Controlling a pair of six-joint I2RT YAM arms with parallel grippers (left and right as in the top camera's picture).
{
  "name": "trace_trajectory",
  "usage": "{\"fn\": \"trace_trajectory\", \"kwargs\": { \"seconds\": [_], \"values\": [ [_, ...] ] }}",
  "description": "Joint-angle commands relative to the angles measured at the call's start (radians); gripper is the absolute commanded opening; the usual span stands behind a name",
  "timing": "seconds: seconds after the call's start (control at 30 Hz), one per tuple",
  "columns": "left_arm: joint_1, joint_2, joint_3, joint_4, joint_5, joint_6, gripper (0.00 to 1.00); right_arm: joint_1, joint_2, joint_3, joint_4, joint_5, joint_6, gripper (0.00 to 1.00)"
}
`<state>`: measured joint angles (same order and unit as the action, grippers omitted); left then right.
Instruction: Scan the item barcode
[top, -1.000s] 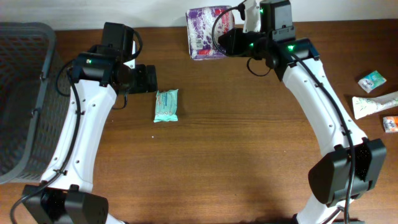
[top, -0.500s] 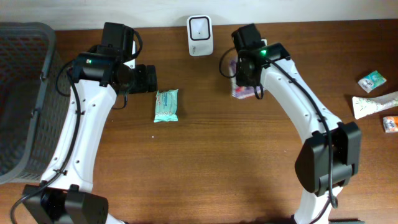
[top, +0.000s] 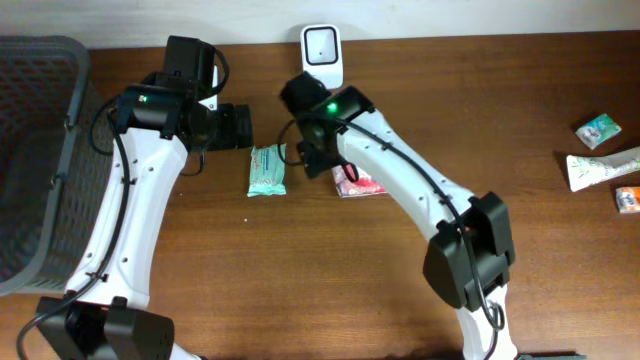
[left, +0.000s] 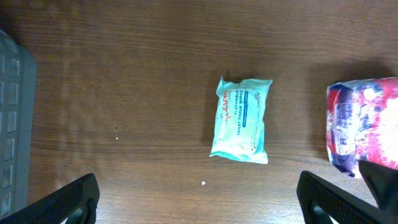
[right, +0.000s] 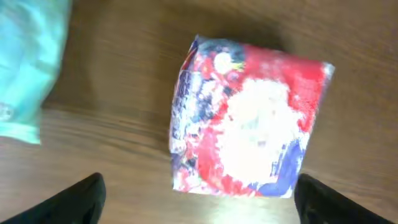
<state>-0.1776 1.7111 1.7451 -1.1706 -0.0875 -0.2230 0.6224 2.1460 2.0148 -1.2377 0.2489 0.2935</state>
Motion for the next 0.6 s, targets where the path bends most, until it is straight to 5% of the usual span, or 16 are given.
{"fn": "trace_trajectory", "kwargs": {
  "seconds": [0.0,0.07,0.2,0.3,0.4,0.43,0.47,0.5,0.57],
  "values": [
    [-0.003,-0.004,0.006,-0.001,-0.011,0.019,0.99,-0.087,-0.002,0.072,-0.040,0.043,-0.008,0.99],
    [-0.003,-0.004,0.006,-0.001,-0.011,0.019,0.99,-0.188,0.000,0.063,-0.049,-0.071,-0.017,0.99],
    [-0.003,-0.004,0.006,-0.001,-0.011,0.019,0.99,-0.423,0.055,-0.010,-0.048,-0.486,-0.307,0.99],
    [-0.003,-0.004,0.006,-0.001,-0.011,0.019,0.99,-0.507,0.122,-0.108,0.050,-0.666,-0.330,0.76],
    [-0.003,-0.004,0.006,-0.001,-0.011,0.019,0.99,-0.502,0.151,-0.199,0.157,-0.865,-0.425,0.74],
    [-0.003,-0.004,0.006,-0.001,-0.011,0.019,0.99,-0.491,0.151,-0.226,0.198,-0.866,-0.425,0.66],
    [-0.003,-0.004,0.006,-0.001,-0.011,0.019,0.99,-0.481,0.151,-0.236,0.222,-0.866,-0.404,0.25],
    [-0.003,-0.004,0.006,-0.001,-0.011,0.019,0.99,-0.480,0.149,-0.226,0.238,-0.867,-0.317,0.05],
    [-0.003,-0.004,0.006,-0.001,-0.011,0.019,0.99,-0.478,0.149,-0.134,0.239,-0.870,-0.220,0.04]
  ]
}}
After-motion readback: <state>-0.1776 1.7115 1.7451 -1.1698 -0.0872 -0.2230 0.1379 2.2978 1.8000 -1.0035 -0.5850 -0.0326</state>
